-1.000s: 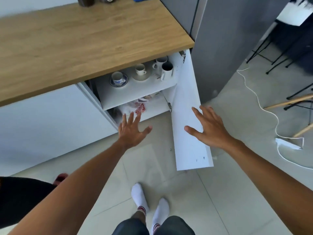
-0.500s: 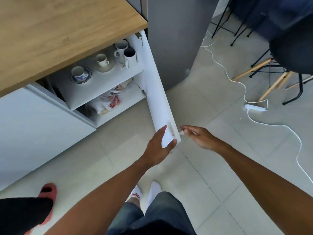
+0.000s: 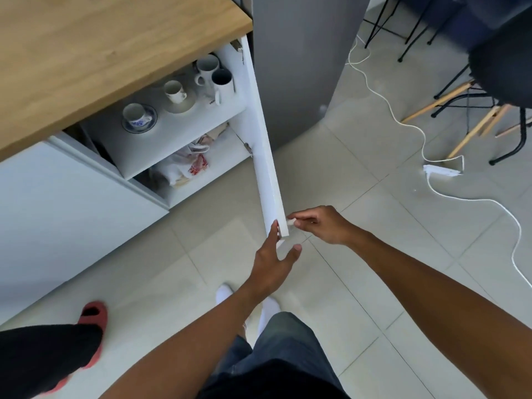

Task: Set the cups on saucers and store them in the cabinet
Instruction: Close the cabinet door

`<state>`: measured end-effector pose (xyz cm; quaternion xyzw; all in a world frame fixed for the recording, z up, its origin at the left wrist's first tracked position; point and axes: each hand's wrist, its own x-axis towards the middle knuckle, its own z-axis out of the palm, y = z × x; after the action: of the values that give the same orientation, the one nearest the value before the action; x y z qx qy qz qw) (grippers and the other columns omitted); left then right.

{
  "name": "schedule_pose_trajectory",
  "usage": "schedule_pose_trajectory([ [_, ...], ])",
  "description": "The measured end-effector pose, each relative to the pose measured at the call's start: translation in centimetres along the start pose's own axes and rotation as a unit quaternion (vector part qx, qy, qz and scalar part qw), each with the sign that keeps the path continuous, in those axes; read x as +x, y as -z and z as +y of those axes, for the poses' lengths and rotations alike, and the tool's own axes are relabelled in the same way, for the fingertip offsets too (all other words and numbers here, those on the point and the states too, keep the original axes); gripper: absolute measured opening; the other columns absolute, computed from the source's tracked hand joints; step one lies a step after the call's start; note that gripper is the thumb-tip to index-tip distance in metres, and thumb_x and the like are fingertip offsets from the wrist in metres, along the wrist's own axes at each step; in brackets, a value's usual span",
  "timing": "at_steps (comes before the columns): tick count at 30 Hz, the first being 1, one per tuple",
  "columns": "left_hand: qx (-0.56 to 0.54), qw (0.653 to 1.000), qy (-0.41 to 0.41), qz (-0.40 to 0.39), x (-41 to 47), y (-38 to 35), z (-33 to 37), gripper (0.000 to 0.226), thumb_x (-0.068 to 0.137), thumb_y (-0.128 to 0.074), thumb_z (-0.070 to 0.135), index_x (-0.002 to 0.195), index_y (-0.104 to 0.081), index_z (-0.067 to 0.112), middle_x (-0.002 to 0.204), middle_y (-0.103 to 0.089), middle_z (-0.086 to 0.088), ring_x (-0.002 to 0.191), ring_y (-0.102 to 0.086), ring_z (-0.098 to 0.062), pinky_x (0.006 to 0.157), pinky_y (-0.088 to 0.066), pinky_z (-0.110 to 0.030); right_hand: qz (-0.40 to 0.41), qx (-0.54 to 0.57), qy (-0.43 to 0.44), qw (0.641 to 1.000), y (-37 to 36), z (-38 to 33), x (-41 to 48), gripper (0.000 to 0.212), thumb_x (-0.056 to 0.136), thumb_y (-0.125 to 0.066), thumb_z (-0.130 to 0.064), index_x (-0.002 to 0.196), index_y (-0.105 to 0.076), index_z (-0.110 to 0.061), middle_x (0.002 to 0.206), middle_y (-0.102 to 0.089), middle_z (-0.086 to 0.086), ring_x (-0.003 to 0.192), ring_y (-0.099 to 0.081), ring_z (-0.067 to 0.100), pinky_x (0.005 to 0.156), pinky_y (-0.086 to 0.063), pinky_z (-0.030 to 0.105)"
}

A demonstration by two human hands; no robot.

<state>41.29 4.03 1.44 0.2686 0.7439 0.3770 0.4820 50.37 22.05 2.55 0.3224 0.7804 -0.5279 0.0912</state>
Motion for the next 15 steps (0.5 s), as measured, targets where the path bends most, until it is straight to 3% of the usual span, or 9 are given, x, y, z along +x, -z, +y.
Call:
schedule_pose_trajectory([
  [2,0.012,1.000,-0.004,0.020,-0.4,1.8,-1.1,0.086,0.080,-0.048,0.075,0.153,-0.012,0.047,0.150,-0.046,0.013,0.134,-0.047,-0.013,0.107,-0.041,-0.031,-0.022,-0.007,0.016,1.000,-1.3,-1.2,1.0,0.029,0.094,-0.068,-0.025,0.122,-0.072,-0.017,0.114,-0.075,-0.004,0.098,-0.067,0.002,0.083,-0.047,0.008],
  [5,0.028,0.998,-0.006,0.057,-1.4,5.5,-2.8,0.071,0.091,-0.052,0.058,0.152,-0.017,0.049,0.143,-0.049,0.018,0.124,-0.051,-0.009,0.100,-0.041,-0.025,-0.049,-0.038,0.050,0.997,-3.9,-3.5,3.0,0.029,0.093,-0.069,-0.028,0.120,-0.074,-0.018,0.113,-0.075,-0.004,0.101,-0.068,0.006,0.083,-0.048,0.010],
  [10,0.033,0.992,0.016,0.118,-2.7,12.1,-4.9,0.066,0.095,-0.060,0.039,0.149,-0.025,0.046,0.132,-0.055,0.011,0.093,-0.053,-0.011,0.087,-0.044,-0.021,-0.074,-0.079,0.104,0.989,-9.1,-8.2,7.1,0.028,0.093,-0.068,-0.029,0.117,-0.074,-0.016,0.104,-0.077,0.004,0.092,-0.070,0.019,0.081,-0.051,0.028],
  [13,0.016,0.988,0.037,0.150,-3.1,15.9,-6.2,0.066,0.093,-0.060,0.042,0.150,-0.027,0.045,0.137,-0.055,0.008,0.111,-0.057,-0.015,0.098,-0.046,-0.030,-0.080,-0.086,0.125,0.985,-11.9,-11.2,9.7,0.028,0.094,-0.067,-0.028,0.117,-0.075,-0.014,0.094,-0.074,0.001,0.080,-0.065,0.014,0.067,-0.043,0.011],
  [15,-0.002,0.984,0.045,0.174,-3.1,18.6,-6.8,0.065,0.092,-0.061,0.041,0.148,-0.029,0.045,0.138,-0.055,0.008,0.126,-0.052,-0.015,0.104,-0.044,-0.035,-0.085,-0.084,0.130,0.984,-13.8,-13.2,11.6,0.028,0.094,-0.067,-0.028,0.116,-0.075,-0.012,0.094,-0.074,0.003,0.078,-0.064,0.010,0.067,-0.042,0.009],
])
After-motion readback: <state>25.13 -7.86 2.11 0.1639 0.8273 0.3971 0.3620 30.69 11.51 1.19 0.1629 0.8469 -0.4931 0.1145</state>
